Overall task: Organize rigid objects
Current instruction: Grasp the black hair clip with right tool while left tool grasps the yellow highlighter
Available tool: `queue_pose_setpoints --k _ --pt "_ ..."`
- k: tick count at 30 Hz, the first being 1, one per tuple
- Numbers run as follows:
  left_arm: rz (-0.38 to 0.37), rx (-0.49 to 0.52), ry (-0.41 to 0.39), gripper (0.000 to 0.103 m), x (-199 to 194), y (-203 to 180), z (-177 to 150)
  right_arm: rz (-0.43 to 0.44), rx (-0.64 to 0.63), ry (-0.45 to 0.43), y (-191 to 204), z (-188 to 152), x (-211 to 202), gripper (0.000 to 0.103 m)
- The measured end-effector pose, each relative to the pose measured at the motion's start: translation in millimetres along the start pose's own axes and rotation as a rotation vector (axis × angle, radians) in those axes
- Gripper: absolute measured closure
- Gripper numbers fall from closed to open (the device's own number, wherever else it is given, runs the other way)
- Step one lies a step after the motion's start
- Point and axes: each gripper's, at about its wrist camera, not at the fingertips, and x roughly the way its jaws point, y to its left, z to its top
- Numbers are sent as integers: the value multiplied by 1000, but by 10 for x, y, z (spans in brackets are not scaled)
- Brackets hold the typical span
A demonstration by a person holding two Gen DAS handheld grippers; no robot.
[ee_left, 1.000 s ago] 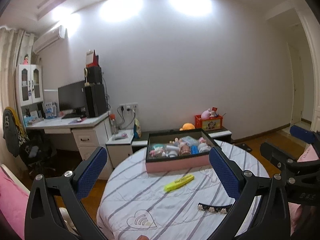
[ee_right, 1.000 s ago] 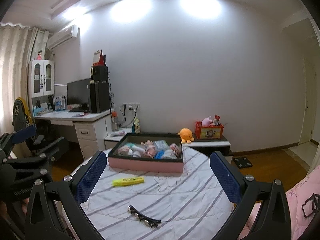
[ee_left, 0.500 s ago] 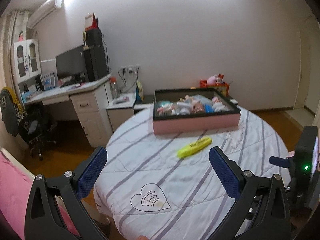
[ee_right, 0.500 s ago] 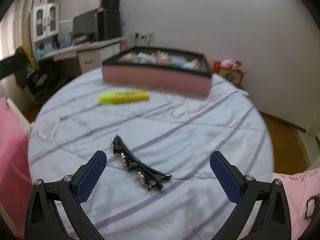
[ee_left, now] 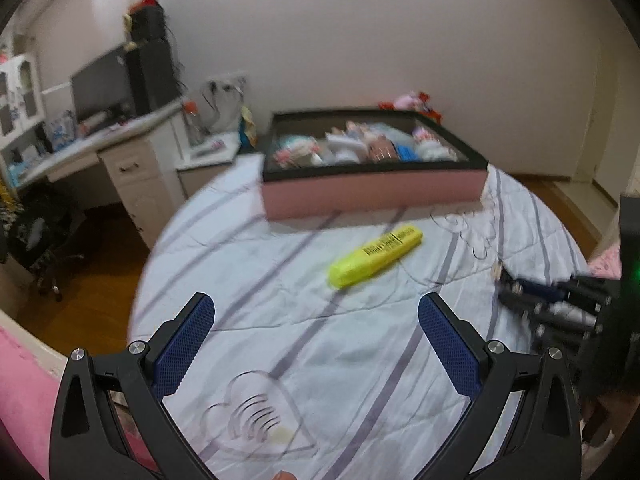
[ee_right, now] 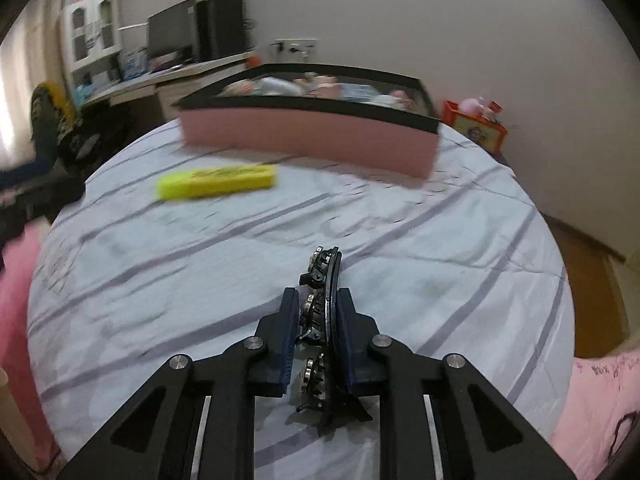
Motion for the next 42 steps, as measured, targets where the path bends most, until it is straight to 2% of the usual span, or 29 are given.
queue_pose_setpoints --k 4,7,10,17,25,29,31,33,34,36,39,42 --pt "-38 14 56 0 332 -59 93 -20 40 -12 -155 130 59 84" --pt "-25 37 88 0 547 -98 168 -18 62 -7 -225 213 122 84" --pt "-10 60 109 0 700 -125 219 10 90 7 -316 255 176 84" --pt "-33 138 194 0 1042 -261 314 48 130 40 -389 235 258 84" --pt "-9 154 202 0 1182 -351 389 60 140 41 -417 229 271 84" --pt "-74 72 225 16 1158 -295 373 59 140 41 -414 226 270 84" --pt "-82 81 214 24 1115 -326 348 56 137 41 -410 224 270 84" --pt "-97 91 203 41 1069 -373 323 52 133 43 -410 226 277 84" --pt "-104 95 198 46 1036 -399 312 51 132 43 -408 227 278 84" --pt "-123 110 195 65 994 -446 293 53 134 43 -410 228 278 84" --pt "-141 113 195 73 904 -516 248 47 131 42 -395 228 280 84" --pt "-184 107 196 75 778 -593 156 36 129 39 -373 223 272 84"
